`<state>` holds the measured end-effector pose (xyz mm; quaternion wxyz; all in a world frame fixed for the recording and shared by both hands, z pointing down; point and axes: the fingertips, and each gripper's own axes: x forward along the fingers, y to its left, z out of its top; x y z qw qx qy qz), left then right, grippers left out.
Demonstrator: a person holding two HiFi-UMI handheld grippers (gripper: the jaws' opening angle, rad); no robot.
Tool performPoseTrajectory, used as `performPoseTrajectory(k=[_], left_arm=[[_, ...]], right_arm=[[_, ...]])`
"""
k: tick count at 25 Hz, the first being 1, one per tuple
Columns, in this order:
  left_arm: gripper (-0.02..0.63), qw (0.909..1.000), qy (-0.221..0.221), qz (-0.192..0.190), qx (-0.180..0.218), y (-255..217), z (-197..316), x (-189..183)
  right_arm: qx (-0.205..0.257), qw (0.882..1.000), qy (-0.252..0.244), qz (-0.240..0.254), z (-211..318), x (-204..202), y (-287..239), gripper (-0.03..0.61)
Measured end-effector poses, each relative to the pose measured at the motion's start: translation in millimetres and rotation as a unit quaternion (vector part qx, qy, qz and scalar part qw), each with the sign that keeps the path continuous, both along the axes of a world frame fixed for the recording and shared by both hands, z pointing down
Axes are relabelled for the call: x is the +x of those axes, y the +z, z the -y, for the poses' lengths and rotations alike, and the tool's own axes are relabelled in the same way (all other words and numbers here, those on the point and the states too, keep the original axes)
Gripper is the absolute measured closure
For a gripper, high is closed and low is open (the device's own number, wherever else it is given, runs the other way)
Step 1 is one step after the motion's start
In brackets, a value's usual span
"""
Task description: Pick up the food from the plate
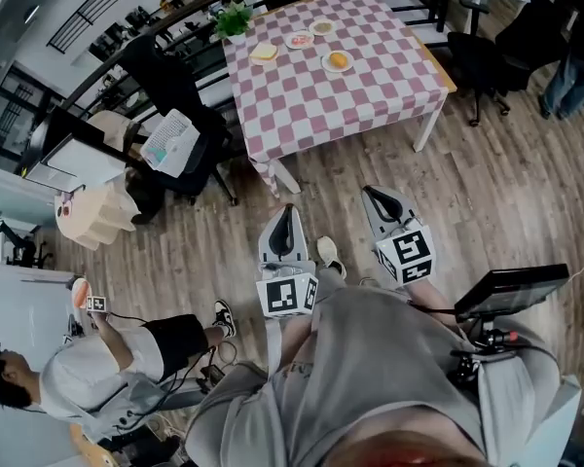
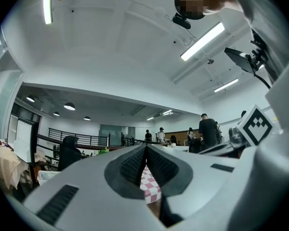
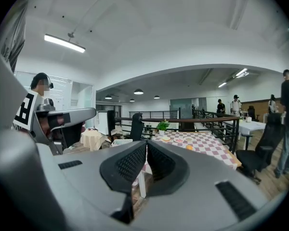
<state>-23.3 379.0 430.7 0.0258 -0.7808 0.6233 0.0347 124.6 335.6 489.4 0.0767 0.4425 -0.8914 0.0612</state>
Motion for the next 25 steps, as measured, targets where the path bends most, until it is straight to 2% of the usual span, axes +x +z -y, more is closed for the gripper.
performPoseTrajectory(k=[9,14,18,25], left_arm=[[0.603,0.9992,0.013,-0.037,-0.005,19,94,-58],[0.603,0.999,0.028,-0.034,-0.006,21,148,-96],[0.603,0.9986,0.043,-0.03,0.002,18,182,-118],[0.603,0.997,0.069,-0.032,-0.019,37,225,-141]], right_arm=[[-0.004,1.0,0.011,-0.018,91,-53,5,0.561],[-0.005,1.0,-0.002,-0.024,140,-97,-3,0.561],[0.003,1.0,0.009,-0.023,170,-120,-10,0.561],[-0.018,0.999,0.013,-0.031,193,-151,14,0.561]])
